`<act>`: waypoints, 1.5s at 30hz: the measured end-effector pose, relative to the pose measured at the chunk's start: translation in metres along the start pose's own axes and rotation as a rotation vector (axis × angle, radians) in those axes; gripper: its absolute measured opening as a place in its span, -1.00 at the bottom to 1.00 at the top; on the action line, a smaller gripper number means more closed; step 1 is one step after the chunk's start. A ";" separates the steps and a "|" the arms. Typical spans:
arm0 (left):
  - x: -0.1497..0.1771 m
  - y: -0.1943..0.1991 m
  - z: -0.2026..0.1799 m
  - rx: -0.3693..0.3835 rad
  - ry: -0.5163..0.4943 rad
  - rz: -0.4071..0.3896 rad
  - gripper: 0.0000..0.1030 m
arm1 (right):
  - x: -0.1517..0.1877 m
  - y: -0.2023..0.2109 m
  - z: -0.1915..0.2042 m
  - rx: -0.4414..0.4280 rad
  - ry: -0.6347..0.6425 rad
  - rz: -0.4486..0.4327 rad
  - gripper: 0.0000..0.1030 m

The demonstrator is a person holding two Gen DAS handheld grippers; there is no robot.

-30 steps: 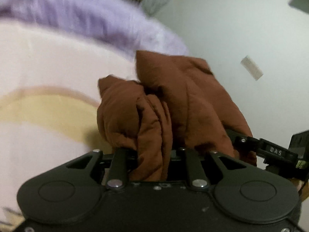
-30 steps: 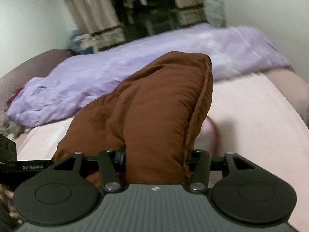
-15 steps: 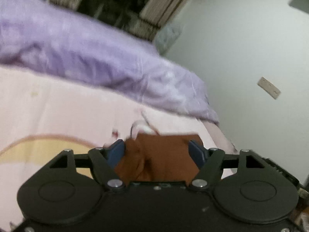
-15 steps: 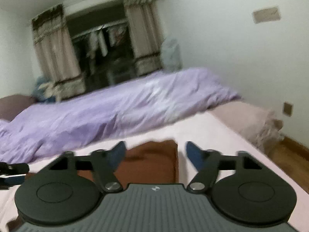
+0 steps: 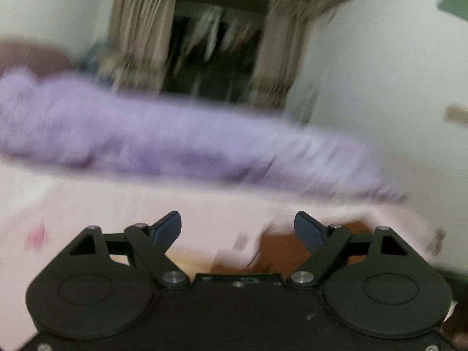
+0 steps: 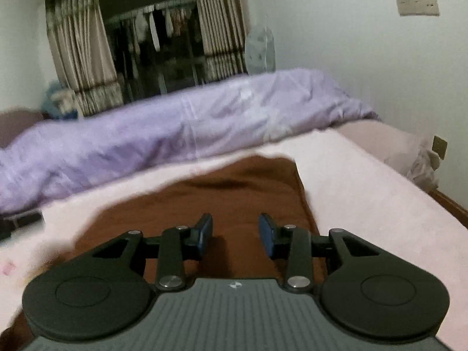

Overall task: Fold large clothes
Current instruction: 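Lower the bundle onto the sheet and open both grippers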

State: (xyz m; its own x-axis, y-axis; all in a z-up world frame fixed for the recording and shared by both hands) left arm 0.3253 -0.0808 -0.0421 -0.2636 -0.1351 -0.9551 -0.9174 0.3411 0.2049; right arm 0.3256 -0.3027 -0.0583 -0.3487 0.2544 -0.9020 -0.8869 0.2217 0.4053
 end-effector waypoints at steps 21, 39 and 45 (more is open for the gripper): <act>0.059 0.089 0.009 0.159 -0.081 0.272 0.69 | 0.036 0.081 -0.022 0.073 0.099 0.138 -0.20; 0.083 0.133 -0.020 -0.023 -0.155 0.430 0.98 | 0.081 0.110 -0.024 0.117 0.109 0.243 0.39; 0.085 0.192 -0.046 -0.037 -0.166 0.392 0.99 | 0.099 0.147 -0.026 0.128 0.118 0.211 0.51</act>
Point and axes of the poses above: each gripper's, at about its wrist camera, not at the fingertips, and y roughly against the way its jaws point, z to its left, x to its underside, the point moved 2 cm from there along -y, roughly the way its jaws point, and after that the axes turned 14 degrees about x, right-handed, at the moved point
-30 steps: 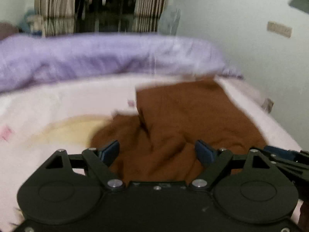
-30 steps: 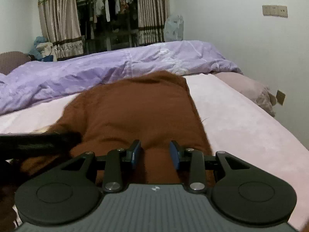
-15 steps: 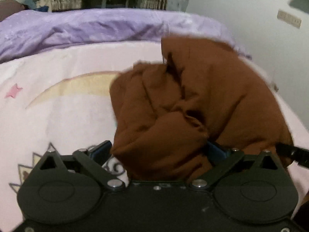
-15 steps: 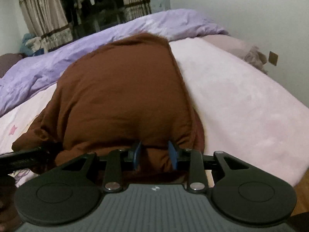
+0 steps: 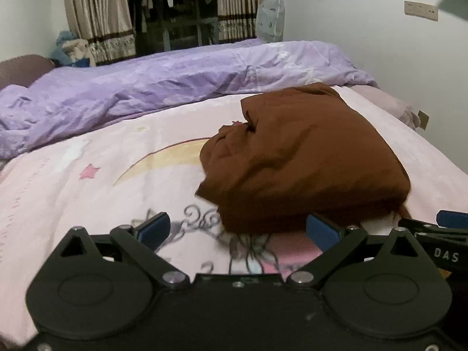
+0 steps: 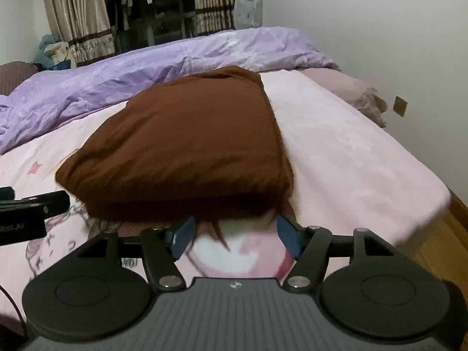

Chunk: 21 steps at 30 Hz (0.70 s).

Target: Fold large clothes

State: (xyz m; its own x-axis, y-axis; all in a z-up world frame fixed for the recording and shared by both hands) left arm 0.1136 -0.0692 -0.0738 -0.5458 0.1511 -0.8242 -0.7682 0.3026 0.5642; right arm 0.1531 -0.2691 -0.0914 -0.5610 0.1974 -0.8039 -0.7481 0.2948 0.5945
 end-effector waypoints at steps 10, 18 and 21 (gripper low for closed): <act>0.030 0.019 -0.037 -0.009 -0.044 0.010 0.99 | 0.030 0.037 -0.018 0.016 -0.022 -0.035 0.78; 0.041 0.023 -0.040 -0.006 -0.031 0.025 0.99 | 0.038 0.040 -0.009 -0.002 -0.019 -0.043 0.79; 0.044 0.028 -0.038 -0.005 -0.017 0.025 0.99 | 0.041 0.043 -0.005 0.000 -0.009 -0.045 0.79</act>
Point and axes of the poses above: each gripper's, at about its wrist camera, not at the fingertips, and y roughly against the way its jaws point, z to its left, x to its underside, the point moved 2 cm from there along -y, roughly the way its jaws point, and after that the axes turned 14 degrees about x, right-handed, at the moved point
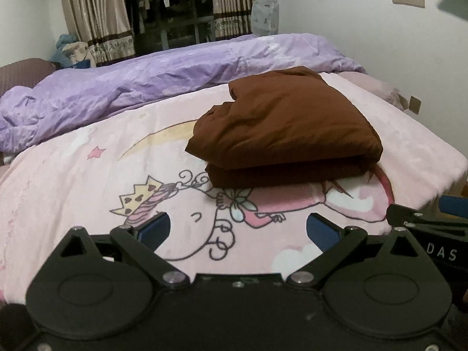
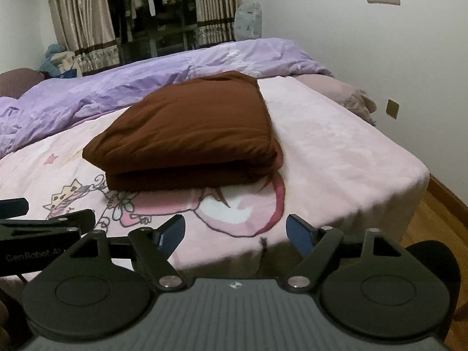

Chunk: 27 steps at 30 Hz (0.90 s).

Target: Fold large clothes

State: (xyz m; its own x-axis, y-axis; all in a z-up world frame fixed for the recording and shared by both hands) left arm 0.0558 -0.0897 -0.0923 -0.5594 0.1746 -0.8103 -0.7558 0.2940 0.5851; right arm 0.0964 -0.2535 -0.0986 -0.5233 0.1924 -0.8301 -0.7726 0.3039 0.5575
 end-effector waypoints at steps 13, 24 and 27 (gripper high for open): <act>0.000 0.023 -0.011 -0.010 -0.021 -0.036 0.99 | -0.001 0.014 -0.002 0.010 -0.006 -0.032 0.79; 0.002 0.029 -0.016 -0.013 -0.029 -0.037 0.99 | -0.001 0.017 -0.002 0.008 -0.013 -0.043 0.80; 0.002 0.029 -0.017 -0.011 -0.030 -0.037 0.99 | -0.001 0.018 -0.003 0.008 -0.016 -0.045 0.80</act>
Point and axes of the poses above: each gripper's, at about its wrist camera, not at the fingertips, and y roughly against the way its jaws point, z to its left, x to its underside, the point moved 2 cm from there along -y, roughly the way its jaws point, and after that the axes turned 14 degrees about x, right-handed, at the moved point
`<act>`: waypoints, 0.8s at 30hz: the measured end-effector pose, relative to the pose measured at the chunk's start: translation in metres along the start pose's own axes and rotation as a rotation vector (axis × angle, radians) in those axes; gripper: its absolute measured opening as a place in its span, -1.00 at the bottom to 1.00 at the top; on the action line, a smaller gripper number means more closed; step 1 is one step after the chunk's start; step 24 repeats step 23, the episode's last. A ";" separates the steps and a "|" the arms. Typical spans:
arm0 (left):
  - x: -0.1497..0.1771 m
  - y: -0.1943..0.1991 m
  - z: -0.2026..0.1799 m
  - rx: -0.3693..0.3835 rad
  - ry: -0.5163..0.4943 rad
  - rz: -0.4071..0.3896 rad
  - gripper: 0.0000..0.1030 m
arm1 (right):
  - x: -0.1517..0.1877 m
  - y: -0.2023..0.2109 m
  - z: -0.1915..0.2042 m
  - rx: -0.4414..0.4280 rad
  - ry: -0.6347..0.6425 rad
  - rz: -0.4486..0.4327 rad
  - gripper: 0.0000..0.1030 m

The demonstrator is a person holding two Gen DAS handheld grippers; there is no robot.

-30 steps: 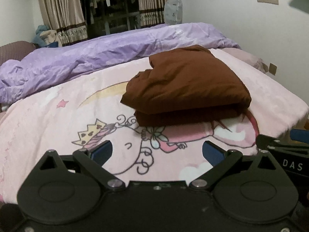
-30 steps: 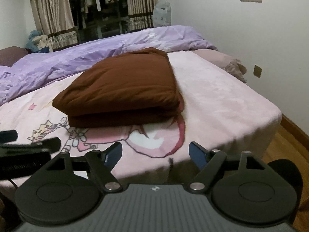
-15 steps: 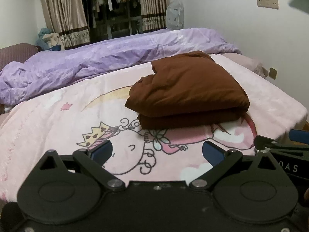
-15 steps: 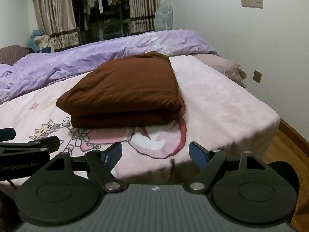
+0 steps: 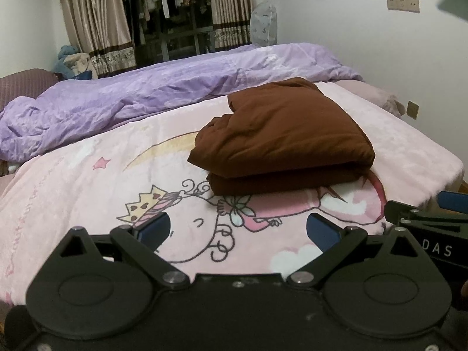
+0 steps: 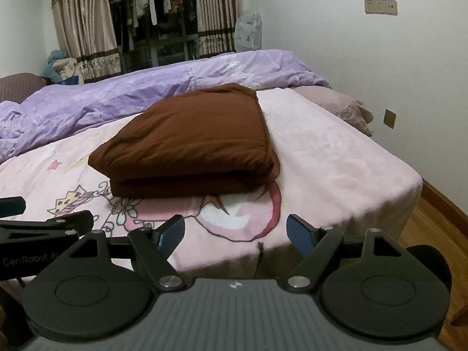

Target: Fold large clothes

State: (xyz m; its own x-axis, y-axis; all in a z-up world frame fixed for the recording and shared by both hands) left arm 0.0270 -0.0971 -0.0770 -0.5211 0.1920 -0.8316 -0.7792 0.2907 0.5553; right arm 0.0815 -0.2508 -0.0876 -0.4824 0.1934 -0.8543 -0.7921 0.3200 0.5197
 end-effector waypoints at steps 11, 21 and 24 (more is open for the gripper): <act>0.000 0.000 -0.006 -0.001 -0.008 -0.004 0.99 | 0.002 0.000 0.000 0.001 -0.002 0.001 0.80; 0.000 0.004 -0.009 0.006 -0.011 -0.024 0.99 | 0.003 0.000 0.001 0.000 -0.001 0.005 0.80; 0.001 0.010 -0.008 0.014 -0.006 -0.059 0.99 | 0.002 -0.001 0.000 -0.002 -0.001 0.005 0.80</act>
Point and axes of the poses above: each gripper's, at about its wrist camera, not at the fingertips, and y roughly against the way its jaws point, z to its left, x to its underside, the point moved 2 cm from there along -y, roughly the way its jaws point, and after that the axes turned 14 degrees about x, right-handed, at the moved point
